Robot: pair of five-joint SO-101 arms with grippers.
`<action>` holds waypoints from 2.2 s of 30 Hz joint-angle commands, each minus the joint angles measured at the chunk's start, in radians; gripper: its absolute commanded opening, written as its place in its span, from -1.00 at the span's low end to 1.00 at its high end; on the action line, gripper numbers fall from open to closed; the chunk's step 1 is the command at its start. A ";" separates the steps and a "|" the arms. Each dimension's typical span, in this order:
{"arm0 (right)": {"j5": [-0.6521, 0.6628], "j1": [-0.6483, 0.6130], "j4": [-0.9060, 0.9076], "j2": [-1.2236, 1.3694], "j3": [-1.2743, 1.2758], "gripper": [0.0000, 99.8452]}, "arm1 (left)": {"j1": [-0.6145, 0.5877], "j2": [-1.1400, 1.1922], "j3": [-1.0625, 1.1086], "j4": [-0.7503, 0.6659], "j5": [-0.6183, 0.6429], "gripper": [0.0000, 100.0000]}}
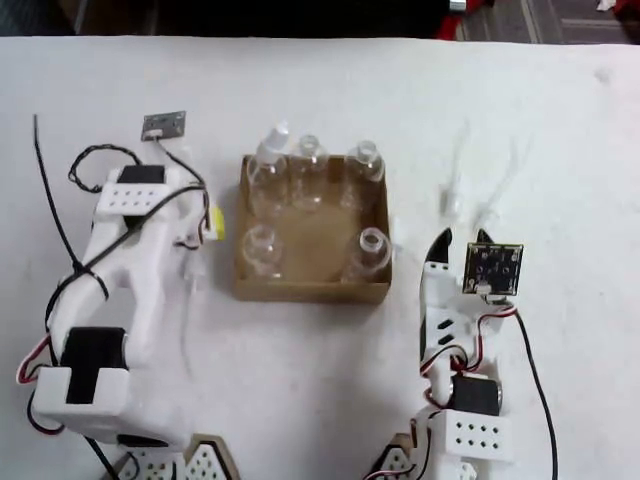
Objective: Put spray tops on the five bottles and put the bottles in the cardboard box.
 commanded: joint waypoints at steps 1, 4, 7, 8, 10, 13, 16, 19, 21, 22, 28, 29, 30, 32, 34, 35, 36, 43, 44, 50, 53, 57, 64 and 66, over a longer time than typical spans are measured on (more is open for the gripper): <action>0.014 0.004 -0.022 -0.007 0.009 -0.72 | -0.010 -0.001 -0.049 0.008 0.006 -0.55; 0.014 0.004 -0.022 -0.007 0.009 -0.72 | -0.008 0.021 -0.051 0.003 0.002 -0.55; 0.014 0.004 -0.022 -0.007 0.009 -0.72 | -0.016 0.096 -0.051 -0.035 0.000 -0.55; 0.014 0.004 -0.022 -0.007 0.009 -0.72 | -0.018 0.128 -0.057 -0.040 0.000 -0.55; 0.014 0.004 -0.022 -0.007 0.009 -0.72 | -0.015 0.182 -0.061 -0.040 0.000 -0.55; 0.014 0.004 -0.022 -0.007 0.009 -0.72 | -0.010 0.203 -0.063 -0.037 0.002 -0.62; 0.014 0.004 -0.022 -0.007 0.009 -0.72 | -0.010 0.176 -0.063 -0.038 0.000 -0.84; 0.014 0.004 -0.022 -0.007 0.009 -0.72 | -0.010 0.137 -0.063 -0.038 0.000 -0.95; 0.014 0.004 -0.022 -0.007 0.009 -0.72 | -0.010 0.110 -0.063 -0.035 0.002 -0.91; 0.014 0.004 -0.022 -0.007 0.009 -0.72 | -0.012 0.094 -0.063 -0.037 0.002 -0.91; 0.014 0.004 -0.022 -0.007 0.009 -0.72 | -0.007 -0.051 -0.061 -0.029 0.003 -0.91; 0.014 0.004 -0.022 -0.007 0.009 -0.72 | -0.002 -0.090 -0.063 -0.012 0.002 -0.91; 0.014 0.004 -0.022 -0.007 0.009 -0.72 | 0.008 -0.137 -0.064 0.006 0.002 -0.91; 0.014 0.004 -0.022 -0.007 0.009 -0.72 | 0.033 -0.245 -0.084 0.060 0.002 -0.96; 0.014 0.004 -0.022 -0.007 0.009 -0.72 | 0.068 -0.363 -0.101 0.127 0.002 -0.95; 0.014 0.004 -0.022 -0.007 0.009 -0.72 | 0.091 -0.427 -0.106 0.160 0.002 -0.96; 0.014 0.004 -0.022 -0.007 0.009 -0.72 | 0.116 -0.493 -0.098 0.184 0.000 -0.96; 0.014 0.004 -0.022 -0.007 0.009 -0.72 | 0.193 -0.934 0.061 0.121 0.005 -0.96; 0.014 0.004 -0.022 -0.007 0.009 -0.72 | 0.191 -0.992 0.089 0.086 0.008 -0.95; 0.014 0.004 -0.021 -0.007 0.009 -0.72 | 0.199 -1.287 0.227 -0.137 0.061 -0.95; 0.014 0.004 -0.021 -0.007 0.009 -0.72 | 0.199 -1.346 0.293 -0.339 0.031 -0.95; 0.014 0.004 -0.021 -0.007 0.009 -0.72 | 0.209 -1.357 0.373 -0.586 -0.048 -0.95; 0.014 0.004 -0.022 -0.007 0.009 -0.72 | 0.415 -1.339 0.407 -0.675 -0.212 -0.95; 0.014 0.004 -0.022 -0.007 0.009 -0.72 | 0.466 -1.316 0.407 -0.675 -0.259 -0.95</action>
